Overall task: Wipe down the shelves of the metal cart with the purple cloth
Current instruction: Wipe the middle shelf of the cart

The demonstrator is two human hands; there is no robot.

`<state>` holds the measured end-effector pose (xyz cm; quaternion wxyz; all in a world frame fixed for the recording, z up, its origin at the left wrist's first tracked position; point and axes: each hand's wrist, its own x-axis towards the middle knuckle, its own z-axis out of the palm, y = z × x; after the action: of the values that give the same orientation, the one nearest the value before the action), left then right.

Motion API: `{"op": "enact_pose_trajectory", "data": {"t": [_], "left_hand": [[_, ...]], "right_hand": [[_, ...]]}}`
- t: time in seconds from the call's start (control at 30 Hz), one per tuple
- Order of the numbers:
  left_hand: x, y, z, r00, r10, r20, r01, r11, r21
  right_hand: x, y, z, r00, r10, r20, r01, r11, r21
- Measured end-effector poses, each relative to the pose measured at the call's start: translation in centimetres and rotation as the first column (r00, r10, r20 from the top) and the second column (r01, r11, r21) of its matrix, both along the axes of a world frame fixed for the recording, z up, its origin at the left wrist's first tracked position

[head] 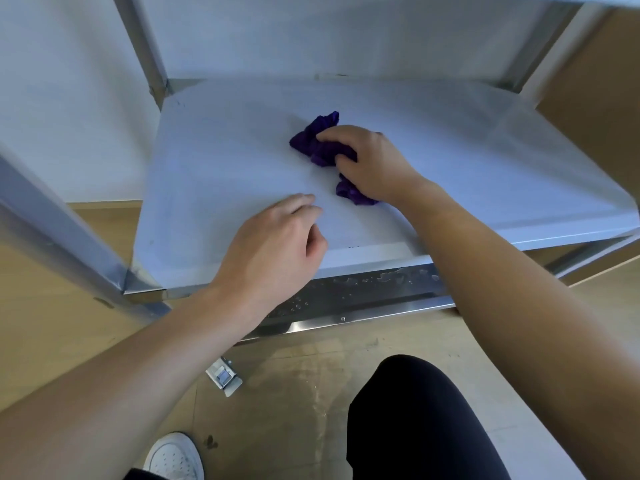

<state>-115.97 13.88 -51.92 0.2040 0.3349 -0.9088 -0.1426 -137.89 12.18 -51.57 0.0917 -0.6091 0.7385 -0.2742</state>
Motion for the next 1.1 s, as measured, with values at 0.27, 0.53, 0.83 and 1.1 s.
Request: {"op": "enact_pose_trajectory", "data": {"t": [0.27,0.53,0.83,1.1], "left_hand": [[4.2,-2.8,0.0,0.986,0.162,-0.031,-0.163,0.985,-0.062],[5.4,-4.5,-1.4,0.983,0.160,-0.088,-0.167,0.983,-0.080],[5.5,-5.5,-1.5,0.982,0.171,-0.077,-0.179,0.979,-0.102],[5.4,-6.3,-1.2,0.975,0.219,-0.033,-0.221,0.973,-0.073]], "right_hand": [[-0.8,-2.6,0.0,0.970,-0.242,0.001,0.242,0.969,-0.059],[0.0,-8.1,0.3,0.940,-0.340,-0.012,0.340,0.940,-0.019],[6.0,-15.6,1.1,0.980,-0.199,-0.001,0.199,0.978,0.061],[12.4,-16.0,0.9,0.998,0.065,0.003,-0.065,0.996,0.053]]}}
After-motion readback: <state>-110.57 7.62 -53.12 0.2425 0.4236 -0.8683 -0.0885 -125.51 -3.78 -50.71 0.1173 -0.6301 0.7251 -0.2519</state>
